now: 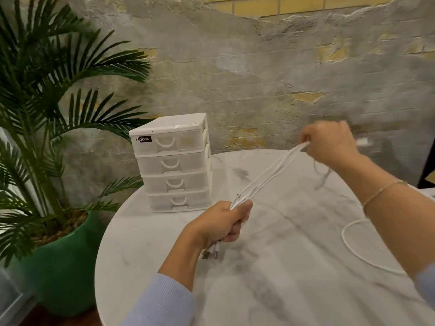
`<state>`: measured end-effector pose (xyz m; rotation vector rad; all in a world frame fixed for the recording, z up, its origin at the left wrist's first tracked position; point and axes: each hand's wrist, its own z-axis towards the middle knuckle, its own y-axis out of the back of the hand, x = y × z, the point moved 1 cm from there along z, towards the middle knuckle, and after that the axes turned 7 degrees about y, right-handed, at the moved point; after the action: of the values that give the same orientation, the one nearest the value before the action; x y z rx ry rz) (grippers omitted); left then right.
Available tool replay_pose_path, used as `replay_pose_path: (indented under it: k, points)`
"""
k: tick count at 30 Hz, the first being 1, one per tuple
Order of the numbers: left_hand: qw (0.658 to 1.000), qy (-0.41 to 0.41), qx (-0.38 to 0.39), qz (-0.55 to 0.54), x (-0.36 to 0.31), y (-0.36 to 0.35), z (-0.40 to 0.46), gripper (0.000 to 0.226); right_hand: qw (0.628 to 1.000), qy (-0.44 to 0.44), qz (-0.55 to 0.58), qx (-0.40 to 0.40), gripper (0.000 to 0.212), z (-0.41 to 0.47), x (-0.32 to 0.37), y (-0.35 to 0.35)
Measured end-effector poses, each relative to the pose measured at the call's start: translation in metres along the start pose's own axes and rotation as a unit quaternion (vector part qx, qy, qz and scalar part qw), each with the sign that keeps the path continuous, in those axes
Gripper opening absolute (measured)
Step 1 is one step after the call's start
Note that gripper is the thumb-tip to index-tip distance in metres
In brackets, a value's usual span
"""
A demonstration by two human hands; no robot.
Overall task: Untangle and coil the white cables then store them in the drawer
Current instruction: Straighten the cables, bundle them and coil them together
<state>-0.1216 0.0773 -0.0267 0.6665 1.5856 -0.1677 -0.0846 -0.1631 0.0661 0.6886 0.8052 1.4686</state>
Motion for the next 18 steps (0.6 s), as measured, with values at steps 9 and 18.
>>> replay_pose_path:
  k: [9,18]
  points:
    - [0.994,-0.040,-0.044,-0.094,-0.001,0.016,-0.005,0.040,0.952,0.049,-0.236,0.186,0.040,0.016,-0.030,-0.009]
    - [0.956,-0.123,-0.064,-0.260,-0.002,0.028,-0.006,0.039,0.949,-0.072,-0.122,0.280,0.082,0.009,-0.059,-0.019]
